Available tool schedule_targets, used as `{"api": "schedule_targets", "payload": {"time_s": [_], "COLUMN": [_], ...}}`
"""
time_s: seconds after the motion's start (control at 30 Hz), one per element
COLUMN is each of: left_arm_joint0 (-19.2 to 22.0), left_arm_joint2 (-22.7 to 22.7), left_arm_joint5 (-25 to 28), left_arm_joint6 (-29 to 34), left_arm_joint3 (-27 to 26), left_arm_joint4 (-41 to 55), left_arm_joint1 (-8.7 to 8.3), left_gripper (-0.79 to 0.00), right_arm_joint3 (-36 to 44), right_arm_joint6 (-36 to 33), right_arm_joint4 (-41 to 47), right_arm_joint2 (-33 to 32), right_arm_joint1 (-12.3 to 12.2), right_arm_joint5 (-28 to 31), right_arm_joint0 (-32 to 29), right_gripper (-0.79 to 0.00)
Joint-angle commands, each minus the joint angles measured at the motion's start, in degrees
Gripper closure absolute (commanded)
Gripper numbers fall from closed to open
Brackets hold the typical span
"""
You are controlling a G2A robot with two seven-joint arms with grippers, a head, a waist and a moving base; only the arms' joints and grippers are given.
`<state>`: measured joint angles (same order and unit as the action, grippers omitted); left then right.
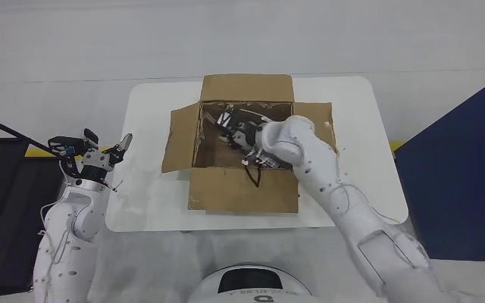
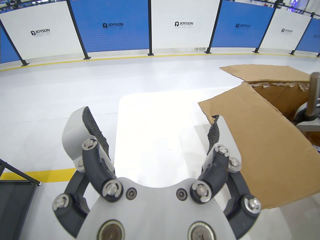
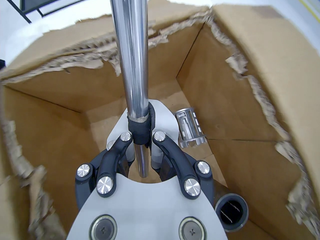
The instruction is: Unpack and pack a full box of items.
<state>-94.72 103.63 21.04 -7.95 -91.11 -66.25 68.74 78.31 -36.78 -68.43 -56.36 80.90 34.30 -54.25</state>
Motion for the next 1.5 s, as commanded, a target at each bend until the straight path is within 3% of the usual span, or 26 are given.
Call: {"api": "schedule_targets", "payload": {"time_s": [0.0, 0.13, 0.3, 0.47, 0.57, 0.87, 1.07, 1.47], "left_arm_joint0": [0.0, 0.0, 0.0, 0.0, 0.0, 0.0, 0.0, 0.0], "left_arm_joint2": [0.0, 0.0, 0.0, 0.0, 0.0, 0.0, 0.0, 0.0], "left_arm_joint5": [0.0, 0.0, 0.0, 0.0, 0.0, 0.0, 0.0, 0.0], "left_arm_joint6": [0.0, 0.0, 0.0, 0.0, 0.0, 0.0, 0.0, 0.0], "left_arm_joint3": [0.0, 0.0, 0.0, 0.0, 0.0, 0.0, 0.0, 0.0], "left_arm_joint4": [0.0, 0.0, 0.0, 0.0, 0.0, 0.0, 0.0, 0.0], "left_arm_joint1": [0.00, 0.00, 0.00, 0.00, 0.00, 0.00, 0.00, 0.00], "left_gripper": [-0.785, -0.785, -0.785, -0.785, -0.785, -0.785, -0.785, -0.785], "right_arm_joint3": [10.7, 31.0, 46.6, 52.2, 50.3, 37.1, 25.7, 13.0], "right_arm_joint6": [-0.3, 4.5, 16.3, 24.9, 23.1, 4.7, -9.3, -12.9], "right_arm_joint4": [-1.6, -6.8, -7.7, -7.5, -3.8, 10.3, 13.7, 12.6], "right_arm_joint2": [-5.6, -18.0, -32.5, -42.7, -47.4, -55.6, -55.7, -52.6], "right_arm_joint1": [-1.7, -4.5, -6.0, -6.4, -6.4, -7.2, -8.4, -9.8], "right_arm_joint5": [0.5, -0.6, -1.8, -6.2, -8.3, -12.9, -15.3, -15.6], "right_arm_joint0": [-6.1, -19.6, -34.3, -46.2, -50.2, -48.9, -40.4, -32.3], "right_gripper": [0.000, 0.000, 0.000, 0.000, 0.000, 0.000, 0.000, 0.000]}}
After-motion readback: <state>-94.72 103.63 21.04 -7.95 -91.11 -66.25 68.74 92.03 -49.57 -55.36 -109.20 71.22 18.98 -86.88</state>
